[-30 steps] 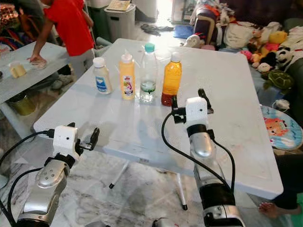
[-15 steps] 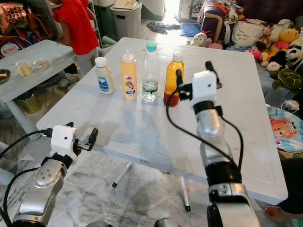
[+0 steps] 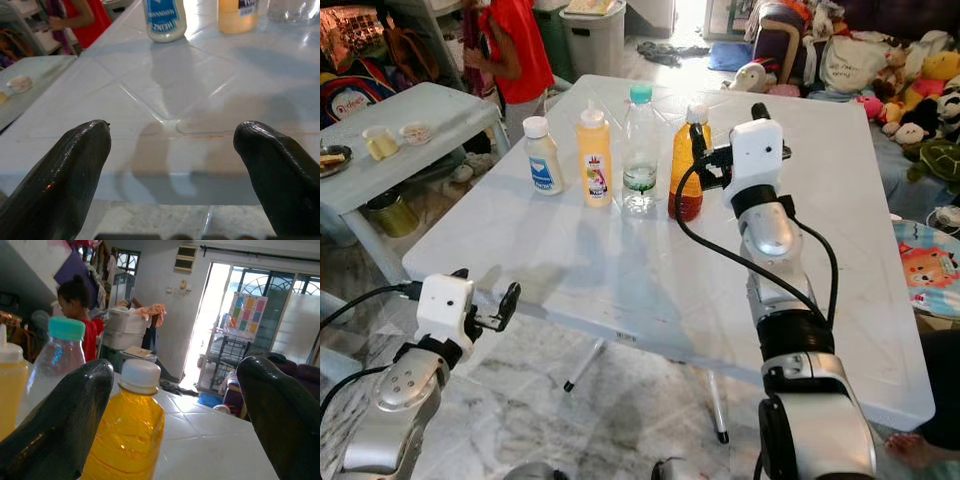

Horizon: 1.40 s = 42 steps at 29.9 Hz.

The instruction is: Restocking fridge

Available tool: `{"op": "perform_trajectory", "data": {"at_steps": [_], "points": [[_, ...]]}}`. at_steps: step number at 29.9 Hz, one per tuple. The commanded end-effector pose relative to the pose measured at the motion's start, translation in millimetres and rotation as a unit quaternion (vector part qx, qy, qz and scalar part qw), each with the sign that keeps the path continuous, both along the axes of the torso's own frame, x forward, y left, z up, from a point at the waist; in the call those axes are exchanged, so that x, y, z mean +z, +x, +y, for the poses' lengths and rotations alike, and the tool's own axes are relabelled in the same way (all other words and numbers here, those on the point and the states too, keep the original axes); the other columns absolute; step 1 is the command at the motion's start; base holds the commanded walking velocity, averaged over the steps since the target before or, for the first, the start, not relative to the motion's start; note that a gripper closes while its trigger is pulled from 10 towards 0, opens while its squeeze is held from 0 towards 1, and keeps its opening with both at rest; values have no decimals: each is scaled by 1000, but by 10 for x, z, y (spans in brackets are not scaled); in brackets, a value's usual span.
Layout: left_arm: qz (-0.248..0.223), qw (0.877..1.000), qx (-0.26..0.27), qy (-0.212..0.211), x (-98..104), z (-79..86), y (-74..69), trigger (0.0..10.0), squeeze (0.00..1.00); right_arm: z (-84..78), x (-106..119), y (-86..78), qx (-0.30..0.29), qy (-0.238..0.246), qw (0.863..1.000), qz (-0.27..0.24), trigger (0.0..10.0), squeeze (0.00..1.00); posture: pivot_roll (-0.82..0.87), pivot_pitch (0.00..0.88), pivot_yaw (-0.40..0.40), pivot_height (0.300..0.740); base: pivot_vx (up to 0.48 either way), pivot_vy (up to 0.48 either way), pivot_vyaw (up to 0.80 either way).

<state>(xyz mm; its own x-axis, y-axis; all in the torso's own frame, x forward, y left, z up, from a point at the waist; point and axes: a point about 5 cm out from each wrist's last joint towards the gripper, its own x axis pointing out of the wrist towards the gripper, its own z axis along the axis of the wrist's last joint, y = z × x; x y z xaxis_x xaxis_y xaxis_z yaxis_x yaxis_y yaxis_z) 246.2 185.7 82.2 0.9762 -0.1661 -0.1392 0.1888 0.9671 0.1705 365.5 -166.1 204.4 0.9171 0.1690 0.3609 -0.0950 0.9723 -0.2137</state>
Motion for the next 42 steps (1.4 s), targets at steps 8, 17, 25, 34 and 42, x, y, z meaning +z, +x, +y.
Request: {"op": "perform_trajectory", "data": {"at_steps": [8, 17, 25, 34, 42], "points": [[-29, 998, 50, -21, 163, 164, 136, 10000, 0, 30, -557, -553, -60, 98, 991, 66, 10000, 0, 55, 15, 49, 740, 0, 0, 0], [-28, 998, 32, -44, 144, 7, 218, 10000, 0, 104, -756, -890, -18, 54, 991, 121, 10000, 0, -10, 0, 58, 740, 0, 0, 0], [-30, 996, 38, -79, 103, -58, 155, 10000, 0, 201, -833, -930, -7, 78, 986, 146, 10000, 0, -3, 0, 20, 740, 0, 0, -461], [-34, 995, 38, -83, 105, -72, 169, 10000, 0, 202, -848, -927, -33, 93, 984, 150, 10000, 0, -17, 0, 20, 740, 286, 0, -599], [-35, 995, 36, -84, 96, -113, 212, 10000, 0, 146, -917, -972, -22, 77, 984, 160, 10000, 0, -30, 0, 18, 740, 328, 0, 0]]}}
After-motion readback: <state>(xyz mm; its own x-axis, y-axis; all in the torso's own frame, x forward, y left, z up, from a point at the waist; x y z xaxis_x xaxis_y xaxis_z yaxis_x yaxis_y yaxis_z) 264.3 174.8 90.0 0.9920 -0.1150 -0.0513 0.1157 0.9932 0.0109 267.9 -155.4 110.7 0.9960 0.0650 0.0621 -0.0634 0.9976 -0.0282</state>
